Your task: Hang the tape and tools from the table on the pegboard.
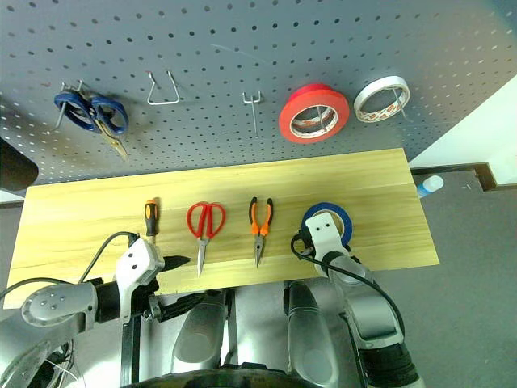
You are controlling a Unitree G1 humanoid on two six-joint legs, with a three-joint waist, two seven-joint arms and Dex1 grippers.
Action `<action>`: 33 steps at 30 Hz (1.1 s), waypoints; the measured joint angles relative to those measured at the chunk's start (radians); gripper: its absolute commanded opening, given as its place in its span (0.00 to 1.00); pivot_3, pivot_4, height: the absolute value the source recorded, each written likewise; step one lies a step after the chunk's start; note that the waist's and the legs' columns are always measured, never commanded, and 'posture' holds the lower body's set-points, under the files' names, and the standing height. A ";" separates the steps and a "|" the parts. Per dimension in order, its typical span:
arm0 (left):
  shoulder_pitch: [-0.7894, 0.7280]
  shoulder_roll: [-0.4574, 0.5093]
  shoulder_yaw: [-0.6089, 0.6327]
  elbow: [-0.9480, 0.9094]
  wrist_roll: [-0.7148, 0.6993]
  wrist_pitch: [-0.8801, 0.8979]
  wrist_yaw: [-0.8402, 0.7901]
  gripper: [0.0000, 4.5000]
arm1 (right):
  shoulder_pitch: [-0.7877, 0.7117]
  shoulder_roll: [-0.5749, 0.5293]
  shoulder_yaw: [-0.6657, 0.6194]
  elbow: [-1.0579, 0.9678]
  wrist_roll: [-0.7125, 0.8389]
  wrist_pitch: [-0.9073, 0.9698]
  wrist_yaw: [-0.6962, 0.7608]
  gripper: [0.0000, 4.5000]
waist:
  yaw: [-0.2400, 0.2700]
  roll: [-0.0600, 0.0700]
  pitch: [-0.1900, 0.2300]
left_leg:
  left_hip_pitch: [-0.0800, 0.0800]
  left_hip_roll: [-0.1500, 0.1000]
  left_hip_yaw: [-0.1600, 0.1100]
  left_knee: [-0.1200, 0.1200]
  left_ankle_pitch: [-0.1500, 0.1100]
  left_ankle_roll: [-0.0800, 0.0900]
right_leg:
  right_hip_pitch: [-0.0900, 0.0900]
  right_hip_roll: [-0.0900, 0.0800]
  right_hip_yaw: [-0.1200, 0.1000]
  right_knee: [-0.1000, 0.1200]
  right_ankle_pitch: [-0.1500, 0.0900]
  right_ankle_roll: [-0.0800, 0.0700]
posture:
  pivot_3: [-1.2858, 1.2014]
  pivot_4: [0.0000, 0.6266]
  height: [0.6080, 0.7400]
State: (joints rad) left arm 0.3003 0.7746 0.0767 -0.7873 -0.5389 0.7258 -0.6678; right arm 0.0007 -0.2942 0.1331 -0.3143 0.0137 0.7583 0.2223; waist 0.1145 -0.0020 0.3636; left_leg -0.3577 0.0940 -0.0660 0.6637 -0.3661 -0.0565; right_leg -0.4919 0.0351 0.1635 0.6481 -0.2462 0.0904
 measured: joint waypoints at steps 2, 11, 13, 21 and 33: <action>-0.022 -0.022 -0.023 0.030 0.027 -0.044 0.000 1.00 | -0.003 -0.006 -0.008 0.009 0.002 -0.012 0.012 0.15 | 0.001 -0.001 -0.001 | 0.000 0.000 0.001 0.000 0.000 0.000 | 0.000 0.000 0.000 0.000 0.000 0.001 | 0.64 0.47 1.00; -0.155 -0.093 -0.105 0.218 0.138 -0.279 -0.060 1.00 | 0.081 -0.067 -0.098 0.020 0.032 -0.102 0.083 0.15 | 0.011 -0.006 -0.053 | -0.003 0.000 0.006 0.002 0.002 -0.004 | -0.001 -0.003 -0.001 -0.001 0.001 0.002 | 0.64 0.25 1.00; -0.195 -0.112 -0.117 0.272 0.156 -0.331 -0.081 1.00 | 0.127 -0.070 -0.125 -0.006 0.046 -0.123 0.096 0.15 | 0.012 -0.006 -0.075 | -0.004 -0.001 0.006 0.001 0.002 -0.003 | -0.001 -0.004 -0.001 -0.001 0.001 0.002 | 0.64 0.19 1.00; -0.307 -0.224 -0.145 0.580 0.214 -0.616 -0.182 1.00 | 0.296 -0.033 -0.189 -0.090 0.120 -0.240 0.122 0.15 | 0.000 -0.009 -0.199 | 0.020 -0.009 0.006 0.001 0.002 -0.003 | 0.027 -0.010 0.000 -0.005 -0.001 -0.001 | 0.62 0.00 1.00; -0.361 -0.377 -0.133 0.831 0.205 -0.876 -0.249 1.00 | 0.140 0.030 -0.225 -0.242 0.270 -0.442 0.172 0.15 | -0.037 -0.009 -0.283 | 0.043 -0.010 0.005 0.001 0.000 0.001 | 0.062 -0.012 0.001 -0.018 0.007 0.003 | 0.62 0.00 1.00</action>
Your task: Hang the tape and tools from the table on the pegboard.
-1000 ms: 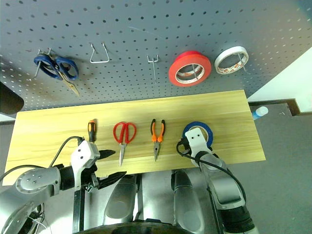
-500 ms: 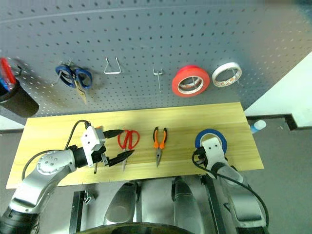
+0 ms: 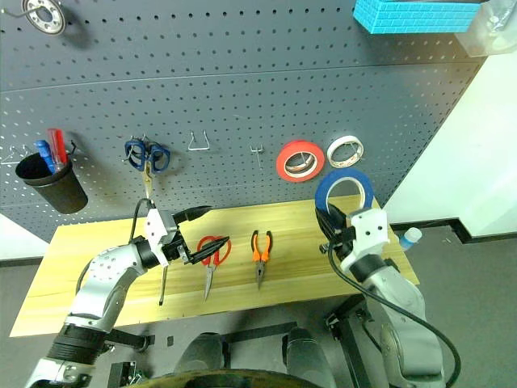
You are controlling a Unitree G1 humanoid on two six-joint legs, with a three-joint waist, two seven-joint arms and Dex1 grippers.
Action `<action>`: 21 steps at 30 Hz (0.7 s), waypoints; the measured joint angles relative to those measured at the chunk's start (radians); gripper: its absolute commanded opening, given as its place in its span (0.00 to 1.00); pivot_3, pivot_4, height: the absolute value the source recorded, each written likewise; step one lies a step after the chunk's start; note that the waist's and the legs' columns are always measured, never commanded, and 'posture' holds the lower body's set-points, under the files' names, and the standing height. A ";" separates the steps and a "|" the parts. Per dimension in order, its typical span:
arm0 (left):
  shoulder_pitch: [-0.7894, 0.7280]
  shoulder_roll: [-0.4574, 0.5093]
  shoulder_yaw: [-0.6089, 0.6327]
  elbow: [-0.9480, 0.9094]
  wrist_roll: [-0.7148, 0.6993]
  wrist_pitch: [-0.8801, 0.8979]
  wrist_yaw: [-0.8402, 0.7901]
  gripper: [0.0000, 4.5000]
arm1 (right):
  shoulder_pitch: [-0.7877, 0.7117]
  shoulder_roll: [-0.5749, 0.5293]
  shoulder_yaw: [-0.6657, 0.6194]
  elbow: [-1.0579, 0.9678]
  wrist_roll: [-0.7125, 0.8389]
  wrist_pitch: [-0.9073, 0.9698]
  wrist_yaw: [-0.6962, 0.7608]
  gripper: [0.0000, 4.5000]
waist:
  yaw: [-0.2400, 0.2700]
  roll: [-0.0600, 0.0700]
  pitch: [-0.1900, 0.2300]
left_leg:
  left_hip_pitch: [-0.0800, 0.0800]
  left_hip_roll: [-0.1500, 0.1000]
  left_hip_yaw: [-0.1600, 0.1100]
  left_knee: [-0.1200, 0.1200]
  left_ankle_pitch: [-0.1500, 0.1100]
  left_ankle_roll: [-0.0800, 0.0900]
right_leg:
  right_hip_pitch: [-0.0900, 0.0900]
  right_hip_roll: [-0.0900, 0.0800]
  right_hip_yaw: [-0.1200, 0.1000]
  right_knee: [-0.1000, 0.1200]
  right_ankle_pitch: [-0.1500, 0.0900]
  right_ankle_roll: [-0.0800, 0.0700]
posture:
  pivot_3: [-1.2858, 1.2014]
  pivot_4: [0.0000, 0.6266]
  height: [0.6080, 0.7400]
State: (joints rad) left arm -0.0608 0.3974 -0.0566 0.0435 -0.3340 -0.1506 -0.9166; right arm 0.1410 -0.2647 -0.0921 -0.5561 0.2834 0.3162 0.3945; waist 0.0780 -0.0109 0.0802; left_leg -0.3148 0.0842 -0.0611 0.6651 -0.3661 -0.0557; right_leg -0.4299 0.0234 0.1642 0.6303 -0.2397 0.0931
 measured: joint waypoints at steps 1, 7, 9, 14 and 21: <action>0.000 -0.010 0.005 0.005 -0.005 -0.014 0.001 1.00 | -0.021 0.000 0.008 0.000 0.000 0.001 -0.004 0.15 | 0.000 0.001 -0.002 | 0.000 0.000 0.000 0.000 0.000 0.000 | 0.000 0.000 0.000 0.000 0.000 0.000 | 0.62 0.00 1.00; 0.036 -0.039 0.042 0.005 -0.024 -0.037 0.030 1.00 | -0.131 0.008 0.060 0.010 -0.005 0.004 -0.020 0.15 | 0.020 0.004 -0.008 | -0.001 0.000 0.000 -0.001 0.000 0.000 | 0.000 0.000 0.000 -0.001 -0.001 0.001 | 0.63 0.00 1.00; 0.066 -0.041 0.043 0.004 -0.026 -0.036 0.034 1.00 | -0.161 0.011 0.080 0.019 -0.007 0.003 -0.024 0.15 | 0.023 0.004 -0.008 | -0.001 0.000 0.000 -0.001 0.000 0.000 | 0.000 0.000 0.000 -0.001 -0.001 0.001 | 0.64 0.00 1.00; 0.099 -0.051 0.042 0.001 -0.026 -0.037 0.043 1.00 | -0.235 0.039 0.129 0.067 -0.018 -0.007 -0.033 0.15 | 0.038 0.004 -0.009 | 0.000 0.000 -0.001 -0.001 0.000 0.000 | 0.000 0.000 0.000 0.000 -0.001 0.001 | 0.64 0.00 1.00; 0.099 -0.050 0.043 -0.005 -0.026 -0.037 0.054 1.00 | -0.248 0.067 0.195 0.099 -0.042 -0.039 -0.028 0.15 | 0.047 0.004 -0.010 | -0.002 0.000 -0.001 -0.001 0.000 0.000 | -0.001 0.000 0.000 -0.001 -0.001 0.001 | 0.64 0.00 1.00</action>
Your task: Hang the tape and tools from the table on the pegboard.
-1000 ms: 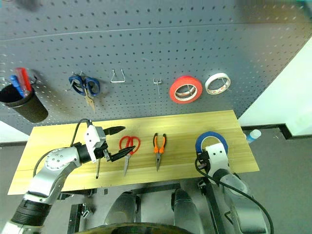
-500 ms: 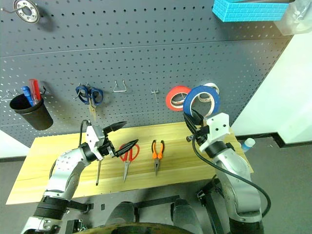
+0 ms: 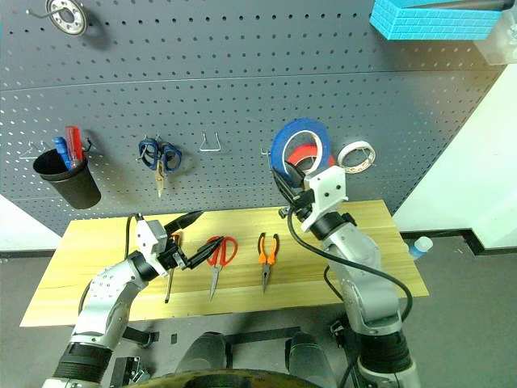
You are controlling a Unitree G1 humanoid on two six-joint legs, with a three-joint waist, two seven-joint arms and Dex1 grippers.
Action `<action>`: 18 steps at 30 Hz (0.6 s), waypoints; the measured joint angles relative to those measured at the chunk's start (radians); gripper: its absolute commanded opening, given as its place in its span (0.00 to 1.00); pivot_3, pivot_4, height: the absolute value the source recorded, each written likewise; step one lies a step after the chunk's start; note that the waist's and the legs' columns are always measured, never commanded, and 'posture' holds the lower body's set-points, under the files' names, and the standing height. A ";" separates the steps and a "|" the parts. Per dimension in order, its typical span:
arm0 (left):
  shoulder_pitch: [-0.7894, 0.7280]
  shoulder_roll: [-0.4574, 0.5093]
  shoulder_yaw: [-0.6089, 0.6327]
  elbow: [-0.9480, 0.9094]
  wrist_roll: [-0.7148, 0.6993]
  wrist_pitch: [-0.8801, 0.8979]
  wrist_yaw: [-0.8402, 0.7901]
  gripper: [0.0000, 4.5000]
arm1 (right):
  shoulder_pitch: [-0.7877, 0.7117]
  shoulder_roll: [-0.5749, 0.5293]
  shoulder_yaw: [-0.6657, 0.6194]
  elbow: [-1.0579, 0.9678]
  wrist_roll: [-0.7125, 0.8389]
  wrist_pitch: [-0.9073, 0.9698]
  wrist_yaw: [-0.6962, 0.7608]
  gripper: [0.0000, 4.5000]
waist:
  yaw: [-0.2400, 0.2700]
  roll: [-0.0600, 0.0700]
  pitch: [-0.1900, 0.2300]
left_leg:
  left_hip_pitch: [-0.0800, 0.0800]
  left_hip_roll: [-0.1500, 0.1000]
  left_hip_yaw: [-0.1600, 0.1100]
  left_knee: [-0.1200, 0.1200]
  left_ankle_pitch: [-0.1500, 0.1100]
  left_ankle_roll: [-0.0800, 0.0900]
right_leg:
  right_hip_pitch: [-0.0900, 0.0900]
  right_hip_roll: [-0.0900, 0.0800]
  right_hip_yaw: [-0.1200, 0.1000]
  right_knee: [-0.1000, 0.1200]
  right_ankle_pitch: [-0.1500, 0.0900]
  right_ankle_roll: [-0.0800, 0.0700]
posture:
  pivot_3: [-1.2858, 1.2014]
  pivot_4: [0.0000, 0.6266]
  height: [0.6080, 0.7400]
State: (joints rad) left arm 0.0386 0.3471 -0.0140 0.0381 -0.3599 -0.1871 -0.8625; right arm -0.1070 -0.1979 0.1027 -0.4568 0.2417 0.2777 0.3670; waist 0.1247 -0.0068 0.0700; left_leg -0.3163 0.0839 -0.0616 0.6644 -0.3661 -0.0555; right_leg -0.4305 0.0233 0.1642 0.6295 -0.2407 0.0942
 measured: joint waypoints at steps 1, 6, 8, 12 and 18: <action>0.000 0.000 0.000 -0.001 0.000 0.000 0.000 1.00 | 0.002 0.000 0.009 0.000 0.007 0.002 0.010 0.15 | 0.000 0.000 0.000 | 0.000 0.000 0.000 0.000 0.000 0.000 | 0.000 0.000 0.000 0.000 0.000 0.000 | 0.64 0.00 1.00; 0.000 0.003 0.000 -0.003 0.000 0.001 0.000 1.00 | 0.013 -0.002 0.045 0.000 0.052 0.032 0.062 0.15 | -0.001 0.000 -0.002 | 0.000 0.000 0.000 0.000 0.000 0.000 | 0.000 0.000 0.000 0.000 0.000 0.000 | 0.65 0.00 1.00; 0.000 0.003 0.000 -0.010 0.000 0.003 0.002 1.00 | 0.012 0.003 0.054 0.001 0.058 0.039 0.069 0.15 | 0.000 0.000 -0.003 | 0.000 0.000 0.000 0.000 0.000 0.000 | 0.000 0.000 0.000 0.000 0.000 0.000 | 0.65 0.00 1.00; 0.002 0.010 0.000 -0.036 0.000 0.009 0.012 1.00 | -0.004 0.013 0.078 0.033 0.057 0.041 0.074 0.15 | -0.001 0.000 -0.003 | 0.000 0.000 0.000 0.000 0.000 0.000 | 0.000 0.000 0.000 0.000 0.000 0.000 | 0.65 0.00 1.00; 0.020 0.025 0.000 -0.060 0.000 0.025 0.021 1.00 | -0.050 0.033 0.091 0.108 0.044 0.036 0.072 0.15 | 0.001 0.000 -0.003 | 0.000 0.000 0.000 0.000 0.000 0.000 | 0.000 0.000 0.000 0.000 0.000 0.000 | 0.66 0.00 1.00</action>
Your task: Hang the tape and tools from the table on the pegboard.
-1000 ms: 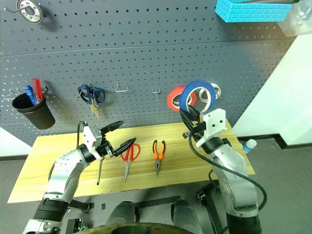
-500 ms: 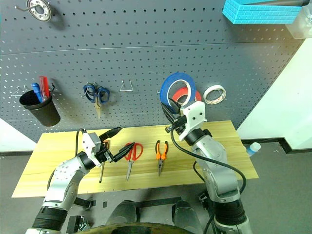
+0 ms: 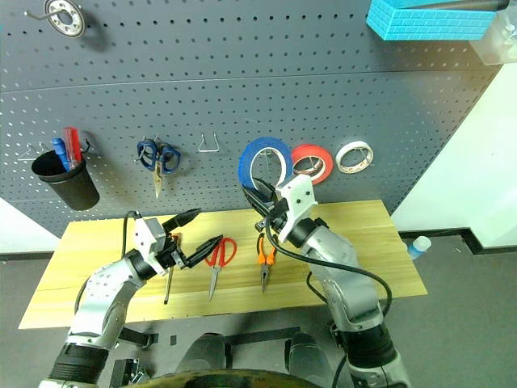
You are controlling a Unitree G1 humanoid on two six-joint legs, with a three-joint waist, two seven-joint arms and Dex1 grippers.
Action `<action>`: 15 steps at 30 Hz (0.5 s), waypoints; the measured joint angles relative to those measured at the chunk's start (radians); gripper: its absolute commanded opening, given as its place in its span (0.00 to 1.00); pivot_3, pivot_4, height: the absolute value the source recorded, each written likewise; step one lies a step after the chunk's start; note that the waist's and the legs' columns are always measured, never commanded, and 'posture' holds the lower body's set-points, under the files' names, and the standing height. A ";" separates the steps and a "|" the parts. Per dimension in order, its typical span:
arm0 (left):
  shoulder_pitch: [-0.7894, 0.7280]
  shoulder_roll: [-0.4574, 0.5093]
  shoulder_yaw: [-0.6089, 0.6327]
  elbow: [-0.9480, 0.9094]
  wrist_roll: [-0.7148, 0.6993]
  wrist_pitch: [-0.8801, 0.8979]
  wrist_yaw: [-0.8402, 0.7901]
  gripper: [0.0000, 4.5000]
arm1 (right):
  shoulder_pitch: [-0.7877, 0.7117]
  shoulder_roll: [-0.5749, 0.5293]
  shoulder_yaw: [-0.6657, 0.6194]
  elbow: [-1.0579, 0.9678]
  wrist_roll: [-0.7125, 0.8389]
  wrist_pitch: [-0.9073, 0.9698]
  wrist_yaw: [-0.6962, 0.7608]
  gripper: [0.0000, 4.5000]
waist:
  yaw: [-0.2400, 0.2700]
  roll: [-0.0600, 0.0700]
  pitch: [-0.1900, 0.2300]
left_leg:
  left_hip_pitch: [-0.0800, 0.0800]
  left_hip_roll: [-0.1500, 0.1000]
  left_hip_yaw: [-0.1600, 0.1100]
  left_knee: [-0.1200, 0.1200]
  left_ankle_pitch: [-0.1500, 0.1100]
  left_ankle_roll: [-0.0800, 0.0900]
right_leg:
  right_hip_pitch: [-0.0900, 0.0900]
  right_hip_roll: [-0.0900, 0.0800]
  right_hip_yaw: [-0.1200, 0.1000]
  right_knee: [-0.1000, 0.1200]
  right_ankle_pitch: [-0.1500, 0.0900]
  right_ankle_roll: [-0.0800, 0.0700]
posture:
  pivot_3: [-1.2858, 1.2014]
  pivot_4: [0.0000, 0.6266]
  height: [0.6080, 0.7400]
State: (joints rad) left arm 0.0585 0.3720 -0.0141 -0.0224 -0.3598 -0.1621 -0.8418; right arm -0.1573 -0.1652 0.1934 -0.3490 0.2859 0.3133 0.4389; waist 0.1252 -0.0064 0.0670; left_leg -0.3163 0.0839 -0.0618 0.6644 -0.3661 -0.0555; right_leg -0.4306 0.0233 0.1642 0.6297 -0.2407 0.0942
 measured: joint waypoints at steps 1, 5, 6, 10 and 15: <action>0.005 0.000 0.000 -0.001 0.000 0.001 0.000 1.00 | -0.003 0.004 0.001 0.006 -0.003 -0.002 0.000 0.15 | 0.001 0.000 0.000 | 0.000 0.000 0.000 0.000 0.000 0.000 | 0.000 0.000 0.000 0.000 0.000 0.000 | 0.66 0.00 1.00; 0.016 0.008 0.000 -0.013 0.001 0.019 0.011 1.00 | -0.035 0.026 0.016 0.081 -0.030 -0.033 -0.004 0.15 | 0.000 0.000 0.000 | 0.000 0.000 0.000 0.000 0.000 0.000 | 0.000 0.000 0.000 0.000 0.000 0.000 | 0.66 0.00 1.00; 0.017 0.011 0.000 -0.024 0.001 0.021 0.016 1.00 | -0.046 0.033 0.018 0.107 -0.038 -0.040 -0.006 0.15 | 0.000 0.000 0.000 | 0.000 0.000 0.000 0.000 0.000 0.000 | 0.000 0.000 0.000 0.000 0.000 0.000 | 0.67 0.00 1.00; 0.030 0.014 0.001 -0.058 0.000 0.029 0.025 1.00 | -0.069 0.050 0.018 0.167 -0.057 -0.068 -0.010 0.15 | 0.002 0.000 0.000 | -0.001 0.000 0.000 0.000 0.000 0.000 | -0.001 0.000 0.000 0.000 0.000 0.000 | 0.67 0.00 1.00; 0.052 0.021 0.003 -0.063 0.000 0.031 0.040 1.00 | -0.084 0.056 0.017 0.216 -0.072 -0.092 -0.008 0.15 | 0.004 0.000 0.000 | -0.001 0.000 0.000 0.000 0.000 0.000 | -0.002 0.000 0.000 0.000 0.000 0.000 | 0.68 0.02 1.00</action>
State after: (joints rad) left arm 0.1102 0.3930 -0.0113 -0.0855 -0.3597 -0.1313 -0.8020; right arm -0.2417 -0.1091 0.2106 -0.1330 0.2144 0.2215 0.4311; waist 0.1290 -0.0064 0.0668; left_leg -0.3170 0.0839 -0.0620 0.6639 -0.3661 -0.0555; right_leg -0.4324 0.0233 0.1640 0.6300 -0.2406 0.0942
